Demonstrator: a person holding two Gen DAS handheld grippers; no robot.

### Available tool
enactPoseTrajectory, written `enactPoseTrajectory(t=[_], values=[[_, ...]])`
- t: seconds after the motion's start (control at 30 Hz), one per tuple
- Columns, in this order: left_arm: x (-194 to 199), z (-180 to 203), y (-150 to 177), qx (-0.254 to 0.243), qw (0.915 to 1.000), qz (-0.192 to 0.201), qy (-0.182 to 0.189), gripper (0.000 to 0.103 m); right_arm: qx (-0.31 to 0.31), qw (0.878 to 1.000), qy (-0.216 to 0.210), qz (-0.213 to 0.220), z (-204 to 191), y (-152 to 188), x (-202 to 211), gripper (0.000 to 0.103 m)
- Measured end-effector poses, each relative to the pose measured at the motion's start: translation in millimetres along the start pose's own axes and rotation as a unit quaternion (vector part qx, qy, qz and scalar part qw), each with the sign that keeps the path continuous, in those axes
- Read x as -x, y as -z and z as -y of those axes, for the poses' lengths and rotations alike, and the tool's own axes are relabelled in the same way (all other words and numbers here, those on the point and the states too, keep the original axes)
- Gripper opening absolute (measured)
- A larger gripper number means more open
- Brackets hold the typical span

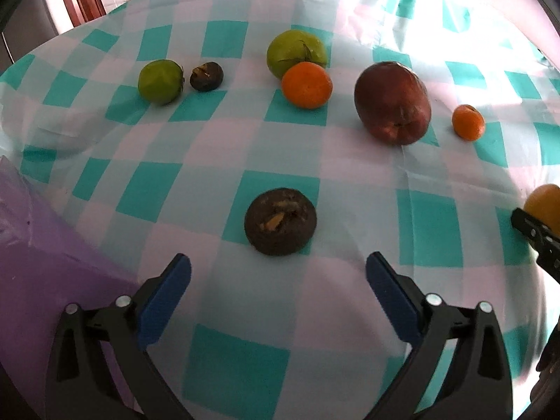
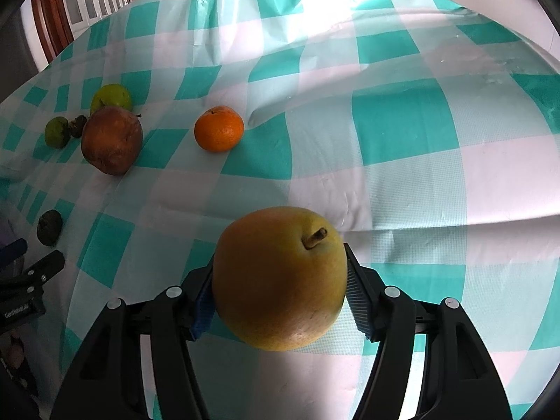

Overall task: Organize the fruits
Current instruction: 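Grasp the dark brown round fruit with the left gripper, then carry the pear and brown fruit over the box with both grippers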

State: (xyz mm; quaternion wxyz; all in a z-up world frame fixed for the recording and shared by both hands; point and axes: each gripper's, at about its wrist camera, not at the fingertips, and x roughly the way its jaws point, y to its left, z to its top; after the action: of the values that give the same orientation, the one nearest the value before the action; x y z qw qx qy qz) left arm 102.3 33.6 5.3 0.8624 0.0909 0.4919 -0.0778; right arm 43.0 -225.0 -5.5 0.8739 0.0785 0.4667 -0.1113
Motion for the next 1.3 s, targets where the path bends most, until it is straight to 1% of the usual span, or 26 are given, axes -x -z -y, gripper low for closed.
enactPoseTrajectory(t=[0.07,0.13,0.2,0.23,0.27,0.3,0.33,0.37,0.4,0.47,0.53,0.67,0.73,0.9,1.0,1.1,1.23,1.3], values=[[-7.5,1.9,-8.7,0.005,1.0,0.006,0.001,0.095,0.001,1.0,0.0,0.004,0.0,0.7,0.2,0.064],[-12.9,5.2,-19.8,0.007,0.9998,0.015,0.009,0.084,0.002,1.0,-0.001,0.008,0.5,2.4,1.7,0.064],[-18.0,8.4,-26.6,0.008,0.9997,0.02,0.012,0.081,0.003,1.0,-0.002,0.012,1.0,3.2,1.9,0.064],[-19.3,8.7,-28.3,0.01,0.9995,0.022,0.018,0.075,0.003,1.0,-0.002,0.014,1.1,3.7,2.0,0.064],[-19.2,8.8,-28.5,0.011,0.999,0.024,0.035,0.07,0.003,1.0,-0.002,0.016,1.0,4.3,2.1,0.064],[-17.0,11.5,-27.3,0.003,0.9989,0.029,0.036,0.061,0.003,1.0,-0.002,0.017,0.7,4.2,2.1,0.064],[-15.0,14.4,-25.9,-0.005,0.9986,0.032,0.042,0.044,0.003,1.0,-0.002,0.016,1.0,4.1,2.1,0.064],[-12.1,18.6,-23.8,-0.016,0.9983,0.033,0.046,0.042,0.004,1.0,-0.003,0.016,1.0,4.2,2.2,0.064],[-10.4,21.3,-21.7,-0.02,0.9983,0.032,0.044,0.041,0.005,1.0,-0.004,0.016,1.3,4.4,2.5,0.064],[-6.0,22.6,-15.7,-0.012,0.9985,0.024,0.047,0.041,0.01,1.0,-0.006,0.012,1.5,3.1,2.2,0.063],[-0.3,24.3,-8.7,-0.01,0.9986,0.016,0.049,0.041,0.012,1.0,-0.009,0.002,3.3,0.4,3.1,0.059],[20.3,24.7,6.3,-0.008,0.9983,0.012,0.056,0.041,-0.001,0.999,-0.029,-0.029,8.3,-4.1,6.0,0.059],[32.0,23.5,12.6,-0.005,0.9983,0.014,0.056,0.041,-0.003,0.999,-0.042,-0.032,8.4,-1.2,14.1,0.059],[60.0,17.1,31.2,0.014,0.9988,0.011,0.045,0.041,-0.015,0.994,-0.102,-0.037,7.0,4.5,41.1,0.059],[80.4,15.6,45.4,0.029,0.9988,0.015,0.038,0.041,0.008,0.991,-0.129,-0.031,0.4,5.8,60.9,0.059],[104.7,15.5,58.0,0.041,0.9984,0.027,0.029,0.041,0.032,0.988,-0.151,-0.017,-5.5,6.8,84.0,0.059],[141.7,8.6,66.9,0.071,0.9957,0.056,0.017,0.041,0.07,0.981,-0.18,0.008,-11.7,8.7,118.7,0.059],[158.9,1.6,67.8,0.093,0.9929,0.072,0.014,0.041,0.088,0.977,-0.192,0.02,-14.4,10.0,135.3,0.059]])
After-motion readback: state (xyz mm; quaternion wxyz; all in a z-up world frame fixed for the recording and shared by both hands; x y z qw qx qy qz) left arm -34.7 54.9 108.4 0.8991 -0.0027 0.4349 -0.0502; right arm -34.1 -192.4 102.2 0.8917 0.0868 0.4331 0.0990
